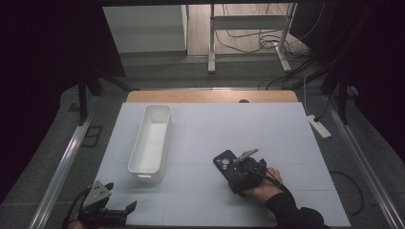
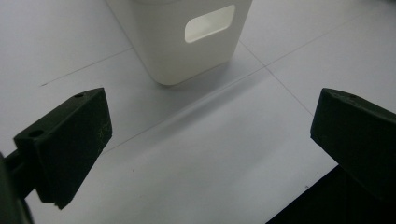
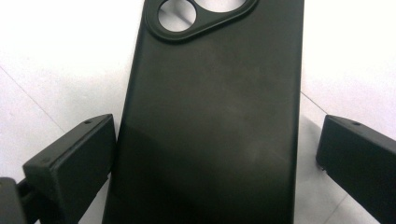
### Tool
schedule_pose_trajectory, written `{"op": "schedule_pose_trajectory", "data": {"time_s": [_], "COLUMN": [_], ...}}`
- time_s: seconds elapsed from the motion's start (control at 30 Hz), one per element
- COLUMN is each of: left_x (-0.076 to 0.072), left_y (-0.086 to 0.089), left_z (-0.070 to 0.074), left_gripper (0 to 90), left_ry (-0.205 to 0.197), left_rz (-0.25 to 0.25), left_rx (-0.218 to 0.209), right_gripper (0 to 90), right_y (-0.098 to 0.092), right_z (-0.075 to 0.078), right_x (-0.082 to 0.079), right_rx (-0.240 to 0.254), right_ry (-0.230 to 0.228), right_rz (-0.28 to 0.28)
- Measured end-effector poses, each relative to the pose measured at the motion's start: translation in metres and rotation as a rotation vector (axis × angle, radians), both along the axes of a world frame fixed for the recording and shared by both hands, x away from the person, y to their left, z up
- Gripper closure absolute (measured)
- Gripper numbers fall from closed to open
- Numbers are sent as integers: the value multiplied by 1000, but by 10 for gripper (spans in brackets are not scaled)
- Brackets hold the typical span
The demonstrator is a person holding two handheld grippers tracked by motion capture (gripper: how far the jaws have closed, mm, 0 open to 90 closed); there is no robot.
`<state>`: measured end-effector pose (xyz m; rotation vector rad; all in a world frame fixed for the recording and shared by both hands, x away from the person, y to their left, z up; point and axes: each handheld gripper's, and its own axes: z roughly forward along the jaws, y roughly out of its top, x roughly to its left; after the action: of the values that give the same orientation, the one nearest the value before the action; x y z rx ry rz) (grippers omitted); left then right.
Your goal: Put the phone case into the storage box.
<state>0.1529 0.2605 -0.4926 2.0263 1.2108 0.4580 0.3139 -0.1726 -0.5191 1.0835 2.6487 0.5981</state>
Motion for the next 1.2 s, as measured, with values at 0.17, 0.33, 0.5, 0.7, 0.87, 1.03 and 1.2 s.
{"op": "schedule_pose_trajectory", "data": {"time_s": [0.17, 0.33, 0.5, 0.7, 0.87, 1.03, 1.2], "left_x": [1, 1, 1, 1, 0, 1, 1], "left_y": [1, 1, -1, 0, -1, -2, -4], "left_z": [0, 0, 0, 0, 1, 2, 4], "left_gripper": [3, 2, 1, 1, 0, 0, 0], "left_ry": [6, 10, 11, 10, 12, 20, 10], "left_rz": [-1, -8, -9, -4, 7, 17, 8], "left_rx": [-12, -9, 4, -3, 3, -9, -16], "right_gripper": [35, 127, 143, 153, 155, 157, 157], "right_y": [2, 2, 1, -3, -6, -11, -16], "right_z": [2, 7, 8, 9, 14, 21, 28], "right_x": [0, -1, 0, 1, 0, -2, -4], "right_rx": [-18, -21, -21, -3, 39, 62, 92], "right_ry": [19, 34, 42, 45, 50, 24, -8], "right_rz": [-10, -7, 0, 18, 39, 52, 76]}}
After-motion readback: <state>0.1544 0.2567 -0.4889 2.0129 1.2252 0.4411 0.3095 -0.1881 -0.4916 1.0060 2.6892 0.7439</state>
